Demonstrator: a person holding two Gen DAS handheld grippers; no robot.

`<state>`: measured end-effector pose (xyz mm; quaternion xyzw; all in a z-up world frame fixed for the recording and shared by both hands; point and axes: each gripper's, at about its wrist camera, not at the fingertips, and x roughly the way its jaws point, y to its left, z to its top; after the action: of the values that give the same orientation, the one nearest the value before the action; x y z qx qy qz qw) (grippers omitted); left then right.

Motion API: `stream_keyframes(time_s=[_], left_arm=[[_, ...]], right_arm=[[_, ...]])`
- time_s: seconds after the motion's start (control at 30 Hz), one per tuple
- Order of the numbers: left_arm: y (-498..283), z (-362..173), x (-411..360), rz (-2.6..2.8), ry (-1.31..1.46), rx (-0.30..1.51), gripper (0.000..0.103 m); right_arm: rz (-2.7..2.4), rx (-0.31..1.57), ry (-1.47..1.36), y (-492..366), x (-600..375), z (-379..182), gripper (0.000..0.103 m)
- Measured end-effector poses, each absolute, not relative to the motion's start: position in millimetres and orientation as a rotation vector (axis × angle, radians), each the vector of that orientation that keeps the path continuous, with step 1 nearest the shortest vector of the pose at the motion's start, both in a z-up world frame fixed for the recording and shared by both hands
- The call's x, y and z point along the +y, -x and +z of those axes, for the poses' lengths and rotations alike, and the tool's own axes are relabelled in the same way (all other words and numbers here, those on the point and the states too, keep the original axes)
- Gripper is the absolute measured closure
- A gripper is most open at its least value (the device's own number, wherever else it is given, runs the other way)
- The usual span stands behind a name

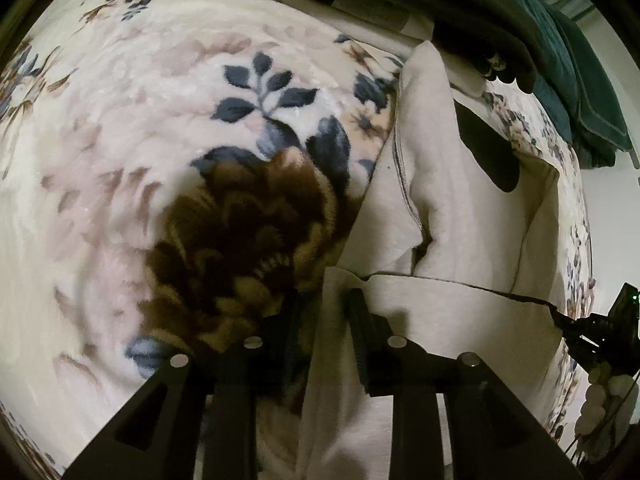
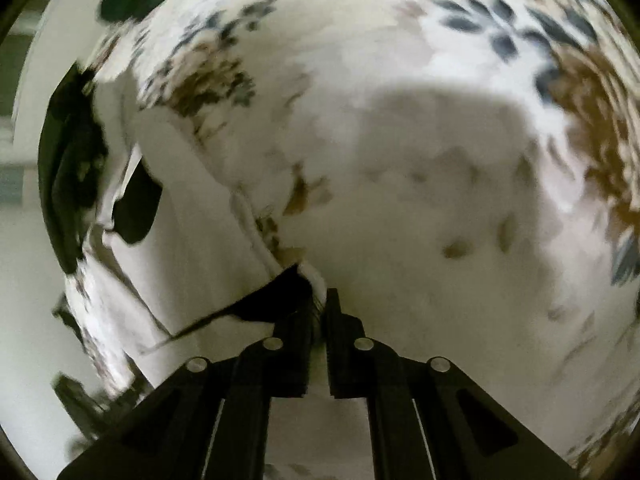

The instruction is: Fold small clothes

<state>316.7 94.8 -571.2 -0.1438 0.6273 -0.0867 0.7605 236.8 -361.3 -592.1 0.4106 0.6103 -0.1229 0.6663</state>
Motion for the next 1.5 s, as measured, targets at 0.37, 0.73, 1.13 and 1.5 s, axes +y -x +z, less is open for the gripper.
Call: stream_keyframes(time_s=[0.37,0.73,1.13,1.5], left_arm=[[-316,-578,97,-0.205,0.354,1.373,0.079],[-313,-533,106,-0.224,0.334,1.167,0.102],[-341,-531,120,-0.176,0.406,1.148,0.102],[-394,-528,96,-0.241,0.322,1.212,0.049]], right_arm=[[-0.143,1.431,-0.881,-250,-368,-589,0.041],[-0.08,1.323,-0.789,-245,-348,-560,0.1],[-0.1,1.283,-0.718,-272,-354,-539,0.1],[-0.095,1.378,-0.689,-320,-358,-543,0.045]])
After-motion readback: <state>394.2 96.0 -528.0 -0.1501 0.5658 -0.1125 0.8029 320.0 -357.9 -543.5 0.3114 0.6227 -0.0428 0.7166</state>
